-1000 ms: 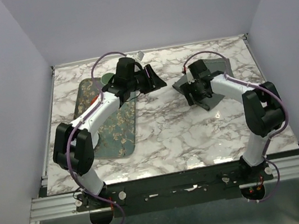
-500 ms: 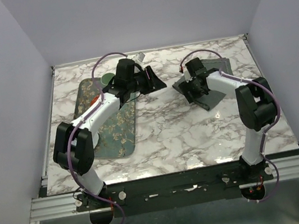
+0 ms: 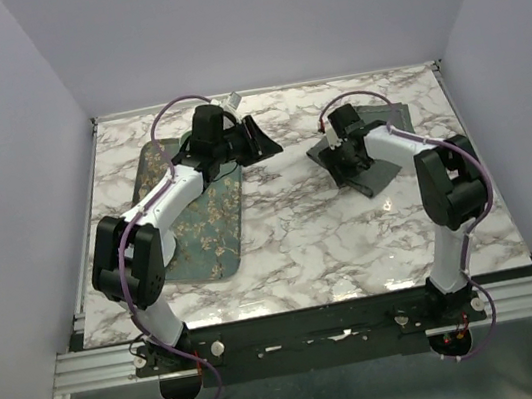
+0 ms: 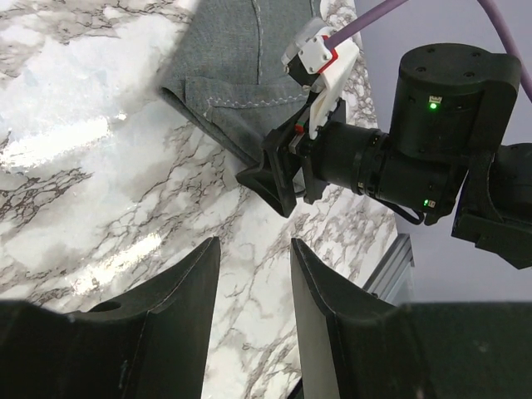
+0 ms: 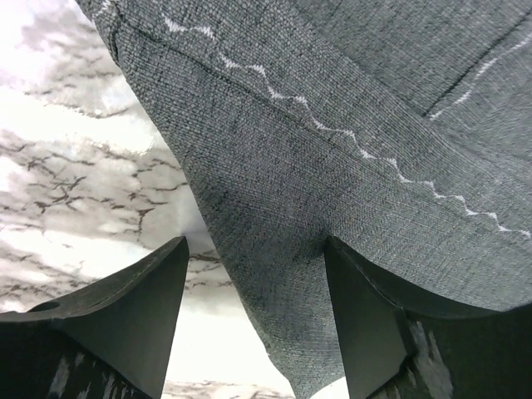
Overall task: Fold the napkin, place the utensils inside, and roll it up
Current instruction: Roll the napkin with the utensil
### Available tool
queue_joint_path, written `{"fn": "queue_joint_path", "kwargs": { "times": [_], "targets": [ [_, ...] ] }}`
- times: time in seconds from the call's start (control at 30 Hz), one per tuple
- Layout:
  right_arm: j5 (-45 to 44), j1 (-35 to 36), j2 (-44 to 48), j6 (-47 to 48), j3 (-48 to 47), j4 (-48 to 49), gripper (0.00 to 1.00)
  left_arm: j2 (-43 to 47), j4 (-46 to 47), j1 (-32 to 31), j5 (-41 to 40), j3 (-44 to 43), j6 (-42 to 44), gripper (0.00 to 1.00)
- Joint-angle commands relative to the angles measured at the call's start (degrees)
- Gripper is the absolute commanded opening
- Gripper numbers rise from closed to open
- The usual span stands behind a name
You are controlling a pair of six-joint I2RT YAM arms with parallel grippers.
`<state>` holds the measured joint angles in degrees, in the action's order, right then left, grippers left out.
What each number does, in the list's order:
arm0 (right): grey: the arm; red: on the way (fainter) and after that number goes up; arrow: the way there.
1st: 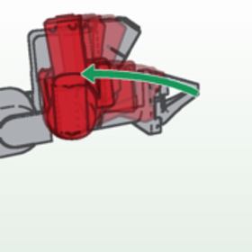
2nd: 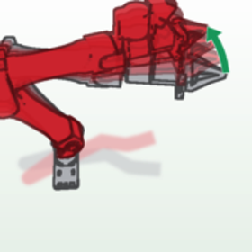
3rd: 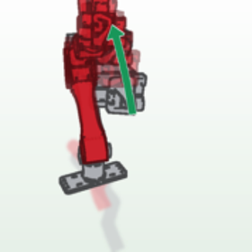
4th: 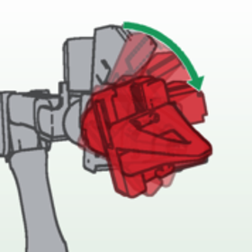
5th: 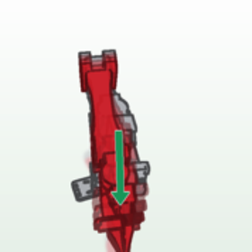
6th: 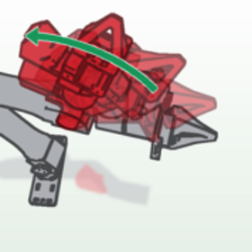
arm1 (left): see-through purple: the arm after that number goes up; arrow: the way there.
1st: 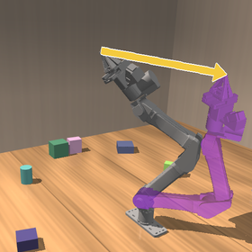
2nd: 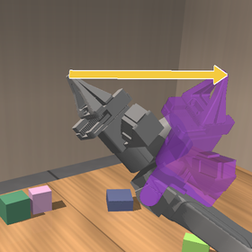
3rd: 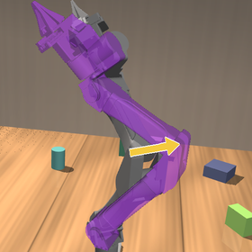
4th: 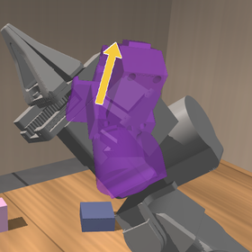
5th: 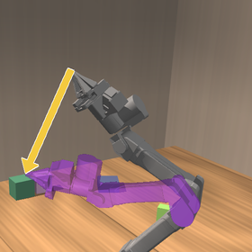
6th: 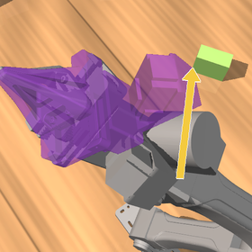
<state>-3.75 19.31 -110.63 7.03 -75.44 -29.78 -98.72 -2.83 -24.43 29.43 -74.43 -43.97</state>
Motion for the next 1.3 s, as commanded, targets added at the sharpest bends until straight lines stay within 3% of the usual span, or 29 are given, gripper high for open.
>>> {"fn": "queue_joint_path", "kwargs": {
  "times": [0.0, 0.33, 0.57, 0.83, 0.97, 1.1, 1.27],
  "targets": [
    [6.73, 0.29, -2.57, -1.66, -2.6, -6.86, 0.74, 0.54, 1.69, 0.78, 2.12, 0.96, -0.42, 0.47],
    [12.08, 0.38, -5.21, -3.25, -5.42, -8.72, 0.71, 0.98, 1.69, 1.75, 1.77, 1.57, 0.28, 0.47],
    [14.82, 2.57, -2.32, -10.18, 1.87, -4.59, 0.7, 0.54, 1.43, 3.07, 1.6, 1.57, 0.55, 0.47],
    [10.08, 11.87, 2.61, -14.67, 6.89, -4.93, 0.68, 0.54, 1.25, 3.86, 1.33, 1.4, 0.81, 0.47],
    [14.12, 12.85, 5.24, -19.94, 8.11, -4.23, 0.68, 0.81, 1.25, 4.3, 1.33, 1.4, 0.9, 0.47],
    [12.54, 15.58, 5.95, -22.49, 8.03, -5.55, 0.68, 1.25, 1.34, 5.0, 1.33, 1.4, 0.81, 0.47],
    [4.11, 17.86, 7.97, -23.9, 5.48, -9.84, 0.72, 1.33, 1.6, 5.18, 1.68, 1.48, 0.37, 0.47]
  ]
}}
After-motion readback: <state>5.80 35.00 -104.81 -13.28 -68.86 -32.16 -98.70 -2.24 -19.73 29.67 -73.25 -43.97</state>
